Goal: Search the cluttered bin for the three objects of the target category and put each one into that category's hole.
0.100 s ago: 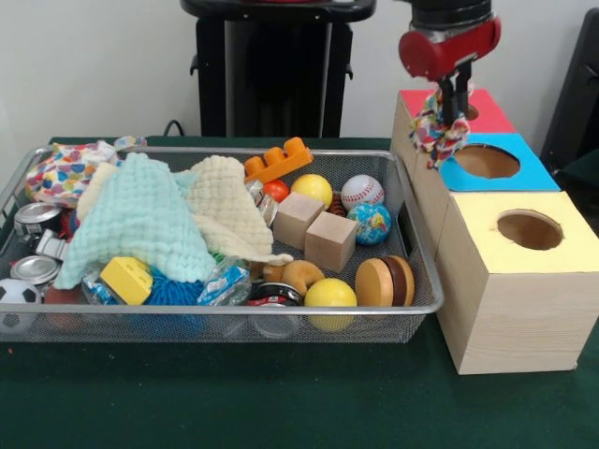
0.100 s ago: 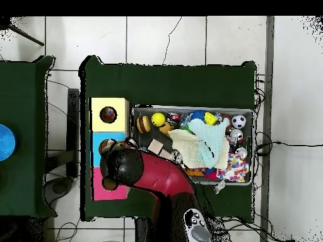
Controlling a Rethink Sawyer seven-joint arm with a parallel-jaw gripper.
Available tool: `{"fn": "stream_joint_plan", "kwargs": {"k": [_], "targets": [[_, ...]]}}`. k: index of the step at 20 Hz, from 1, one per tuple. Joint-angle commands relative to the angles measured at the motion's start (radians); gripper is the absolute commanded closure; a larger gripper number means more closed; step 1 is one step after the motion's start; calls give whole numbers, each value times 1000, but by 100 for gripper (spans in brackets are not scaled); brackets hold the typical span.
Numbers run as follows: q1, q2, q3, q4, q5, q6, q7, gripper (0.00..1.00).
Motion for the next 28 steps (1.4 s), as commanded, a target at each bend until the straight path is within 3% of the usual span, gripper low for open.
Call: {"fn": "stream_joint_plan", "kwargs": {"k": [1,5,11,19,28], "targets": [[27,-28,-33,-72,79,98,412,100],[57,-26,-59,-118,89,149,452,100],[98,81,-98,-180,67,63,464,100],[120,170,-130,-359,34,162,501,100],[131,253,-115,-393,43,91,499,100]]}}
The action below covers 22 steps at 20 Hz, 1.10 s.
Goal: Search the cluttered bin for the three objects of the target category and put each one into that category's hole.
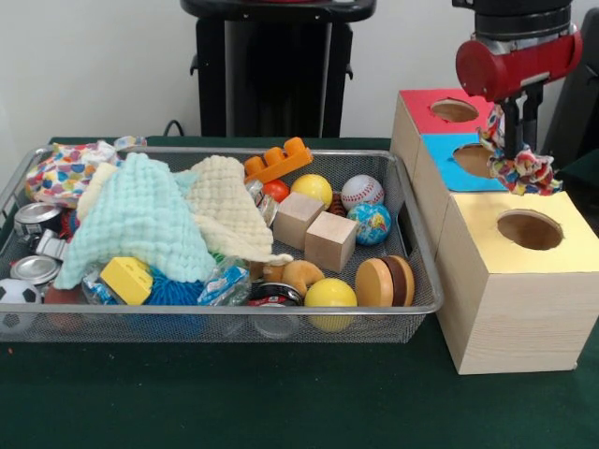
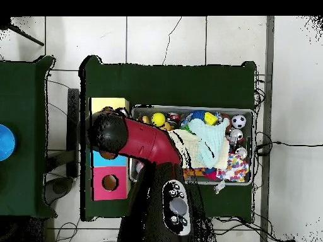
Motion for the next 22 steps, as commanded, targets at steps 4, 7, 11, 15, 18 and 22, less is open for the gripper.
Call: {"fn": "stream_joint_plan", "kwargs": {"k": [4,7,11,15,18,22], "targets": [[27,147,-30,-65,-23,70,288,100],[28,160,-28,-38,-22,57,277,100],[30,167,-19,-16,-15,28,269,100],[38,198,-14,-32,-17,21,262,100],[51,224,-14,-51,-4,-1,282,100],[43,215,-2,-31,5,-14,282,100]]}}
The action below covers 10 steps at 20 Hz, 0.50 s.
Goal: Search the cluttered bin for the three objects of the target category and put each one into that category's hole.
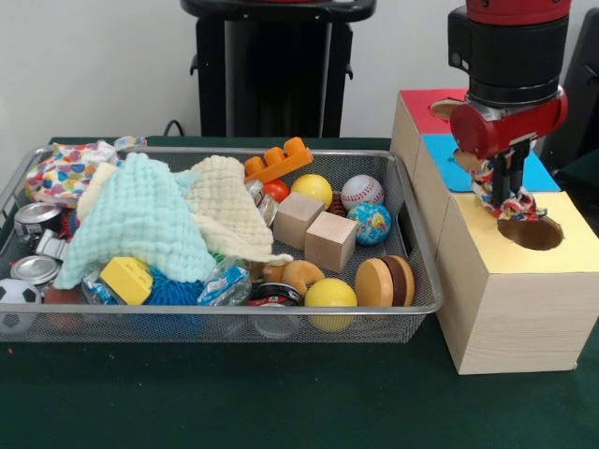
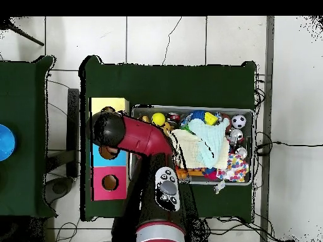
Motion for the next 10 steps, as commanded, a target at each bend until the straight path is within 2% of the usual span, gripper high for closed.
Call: {"fn": "stream_joint_plan", "kwargs": {"k": [1,7,10], "targets": [[6,87,28,25,7,-6,284,100],[15,91,23,-64,33,100,323,100],[16,94,30,-83,40,109,325,100]]}}
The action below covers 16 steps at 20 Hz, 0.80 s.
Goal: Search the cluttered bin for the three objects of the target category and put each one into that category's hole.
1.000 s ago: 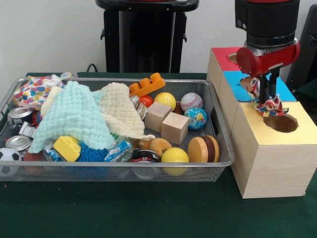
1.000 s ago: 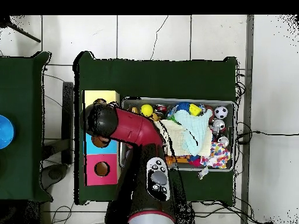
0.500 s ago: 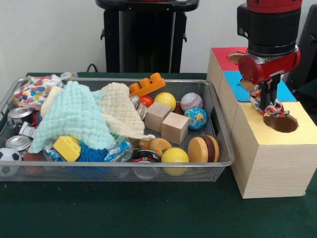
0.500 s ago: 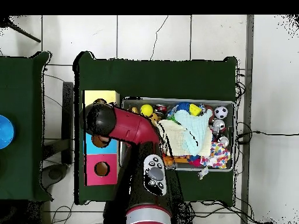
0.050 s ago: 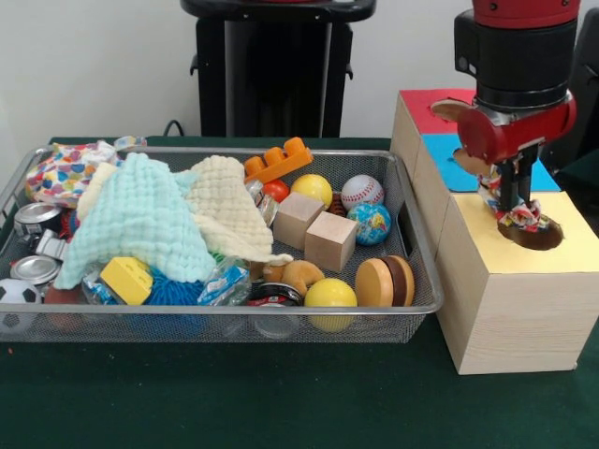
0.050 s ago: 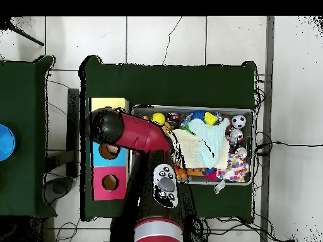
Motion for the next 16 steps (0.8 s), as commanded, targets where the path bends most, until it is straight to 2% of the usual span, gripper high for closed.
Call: {"fn": "stream_joint_plan", "kwargs": {"k": [1,4,8,14,16], "targets": [[7,77,33,-47,41,105,324,100],[21,99,25,-88,51,109,346,100],[17,92,24,-72,42,96,322,100],[-14,26,69,70,19,7,243,100],[-22,2,79,103,8,7,218,100]]}}
